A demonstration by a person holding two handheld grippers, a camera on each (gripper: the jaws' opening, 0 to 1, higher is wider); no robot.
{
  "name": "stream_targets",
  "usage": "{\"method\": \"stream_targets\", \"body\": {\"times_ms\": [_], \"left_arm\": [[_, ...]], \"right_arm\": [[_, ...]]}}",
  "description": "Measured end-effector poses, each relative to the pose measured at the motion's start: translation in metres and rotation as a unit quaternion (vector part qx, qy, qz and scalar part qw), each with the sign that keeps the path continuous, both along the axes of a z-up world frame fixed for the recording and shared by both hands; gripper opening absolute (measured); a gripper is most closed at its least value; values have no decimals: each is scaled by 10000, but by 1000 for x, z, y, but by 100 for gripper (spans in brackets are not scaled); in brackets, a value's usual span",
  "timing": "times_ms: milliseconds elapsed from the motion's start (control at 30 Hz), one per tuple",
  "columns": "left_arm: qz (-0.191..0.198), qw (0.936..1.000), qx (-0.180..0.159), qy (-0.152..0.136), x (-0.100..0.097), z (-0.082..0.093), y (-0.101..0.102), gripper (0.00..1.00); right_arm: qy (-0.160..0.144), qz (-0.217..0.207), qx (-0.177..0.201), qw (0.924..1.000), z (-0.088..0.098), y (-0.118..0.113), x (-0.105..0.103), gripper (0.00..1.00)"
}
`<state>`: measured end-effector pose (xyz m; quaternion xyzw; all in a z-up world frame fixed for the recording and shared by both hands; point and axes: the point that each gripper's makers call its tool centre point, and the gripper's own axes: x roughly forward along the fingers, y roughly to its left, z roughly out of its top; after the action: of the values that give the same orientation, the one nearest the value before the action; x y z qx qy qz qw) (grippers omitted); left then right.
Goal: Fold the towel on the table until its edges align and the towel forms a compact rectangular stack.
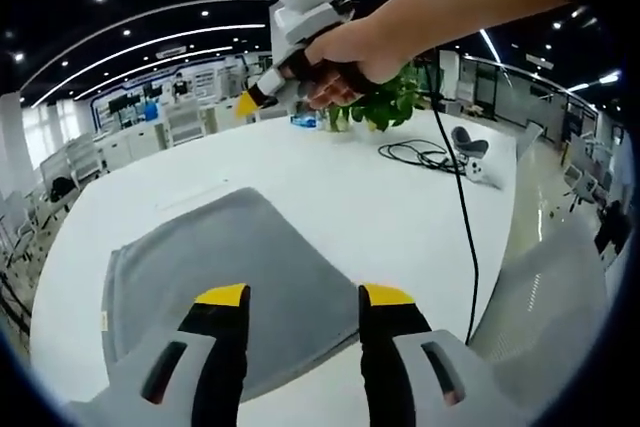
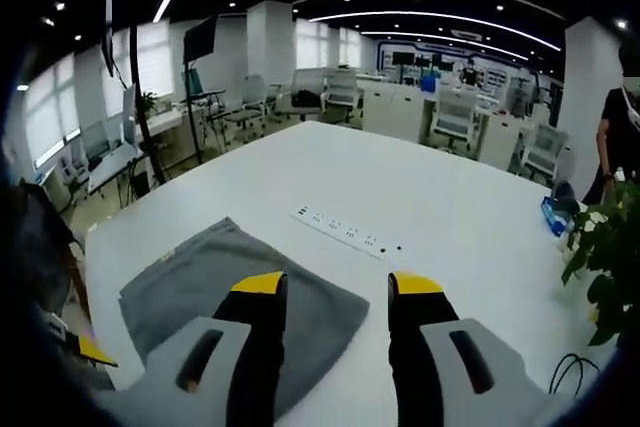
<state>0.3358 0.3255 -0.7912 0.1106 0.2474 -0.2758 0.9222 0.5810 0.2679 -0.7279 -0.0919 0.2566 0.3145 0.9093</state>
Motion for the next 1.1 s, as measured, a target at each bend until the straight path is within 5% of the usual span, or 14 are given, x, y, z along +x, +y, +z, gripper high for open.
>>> {"method": "stream_targets", "body": {"times_ms": [1100], "left_arm": [[-221,9981,206,542,-4,-51,-49,52]], "right_arm": [[721,313,-203,9967,-81,-38,1,35]]}}
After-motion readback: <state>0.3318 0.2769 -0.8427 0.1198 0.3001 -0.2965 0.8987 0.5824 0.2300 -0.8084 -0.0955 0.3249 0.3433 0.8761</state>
